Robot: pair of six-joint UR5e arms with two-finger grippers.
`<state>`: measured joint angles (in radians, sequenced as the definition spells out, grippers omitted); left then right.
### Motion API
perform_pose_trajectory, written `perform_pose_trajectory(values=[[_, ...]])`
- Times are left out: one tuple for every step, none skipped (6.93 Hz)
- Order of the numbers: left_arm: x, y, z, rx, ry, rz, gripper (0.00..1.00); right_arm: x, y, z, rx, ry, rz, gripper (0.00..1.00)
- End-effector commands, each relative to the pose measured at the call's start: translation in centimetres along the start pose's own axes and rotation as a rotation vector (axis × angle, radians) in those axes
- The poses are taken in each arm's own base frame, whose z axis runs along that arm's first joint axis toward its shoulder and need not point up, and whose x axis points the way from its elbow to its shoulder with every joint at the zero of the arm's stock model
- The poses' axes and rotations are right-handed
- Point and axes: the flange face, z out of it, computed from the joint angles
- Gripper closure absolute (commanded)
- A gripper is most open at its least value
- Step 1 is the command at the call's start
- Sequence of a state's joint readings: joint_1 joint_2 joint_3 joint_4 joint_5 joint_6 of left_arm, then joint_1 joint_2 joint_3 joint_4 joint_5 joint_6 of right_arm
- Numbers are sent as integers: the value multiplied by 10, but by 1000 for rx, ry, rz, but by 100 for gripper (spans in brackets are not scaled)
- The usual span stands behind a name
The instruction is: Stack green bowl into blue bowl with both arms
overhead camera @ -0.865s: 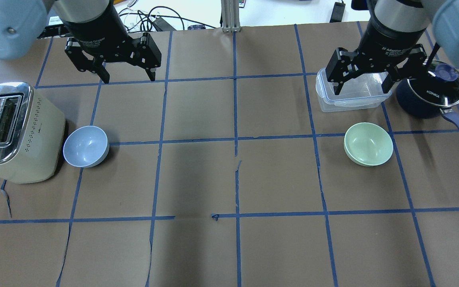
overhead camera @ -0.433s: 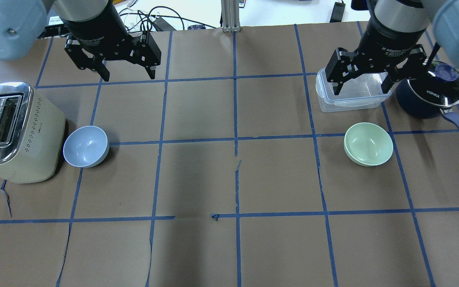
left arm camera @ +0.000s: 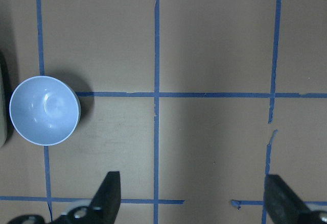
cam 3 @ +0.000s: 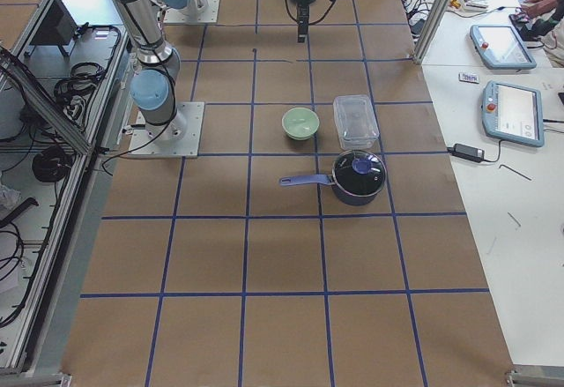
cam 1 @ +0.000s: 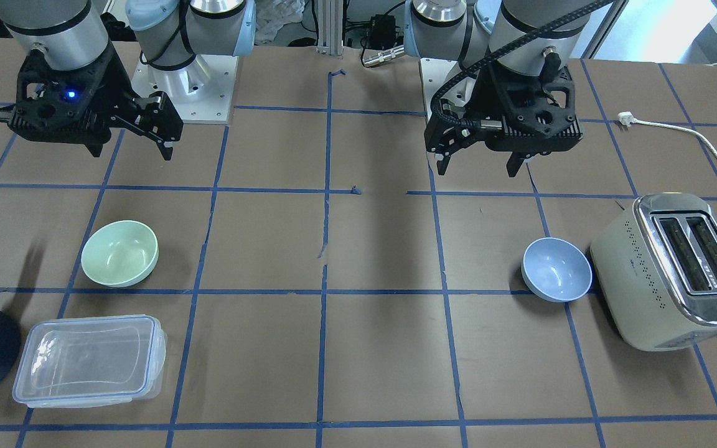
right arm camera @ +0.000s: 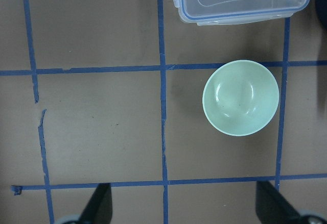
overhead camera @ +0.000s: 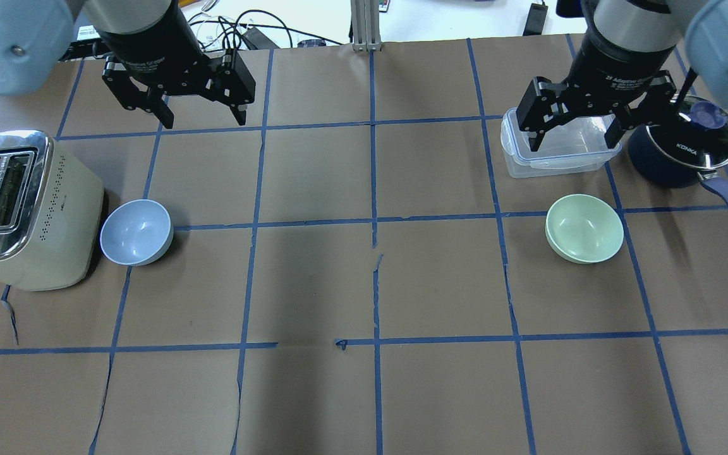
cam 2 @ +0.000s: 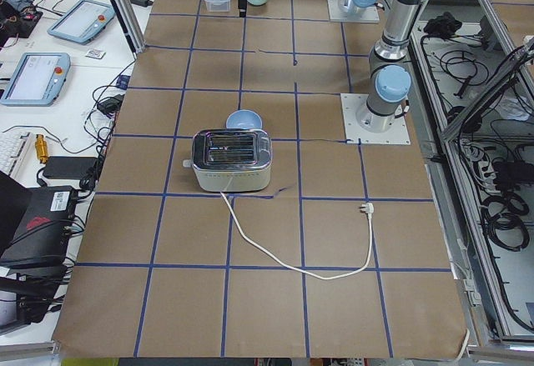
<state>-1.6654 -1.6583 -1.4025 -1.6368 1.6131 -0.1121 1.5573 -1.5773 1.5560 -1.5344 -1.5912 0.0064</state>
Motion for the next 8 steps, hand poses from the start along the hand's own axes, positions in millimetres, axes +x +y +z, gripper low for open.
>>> perform_pose_trajectory(values=[[-1, 0, 1, -1, -1, 1, 0, 0, -1, -1, 6, 1, 0, 0], [-3, 1, 10, -20, -8, -3, 0, 0, -1, 0, 6, -7, 0, 0], [-4, 4, 15, -31, -9, 0, 0, 0, -1, -1, 6, 1, 0, 0], [-4, 5, 14, -28, -8, 22, 0, 0, 0, -1, 6, 3, -1, 0], [-5, 5, 17, -34, -13, 37, 0, -1, 0, 0, 4, -7, -1, 0], [-9, 6, 29, -57, -19, 33, 0, -1, 0, 0, 3, -10, 0, 0], [-29, -5, 54, -97, -30, 44, 0, -2, 0, 0, 3, -10, -1, 0], [-50, -11, 77, -135, -26, 66, 0, -1, 0, 0, 3, -8, -1, 0]])
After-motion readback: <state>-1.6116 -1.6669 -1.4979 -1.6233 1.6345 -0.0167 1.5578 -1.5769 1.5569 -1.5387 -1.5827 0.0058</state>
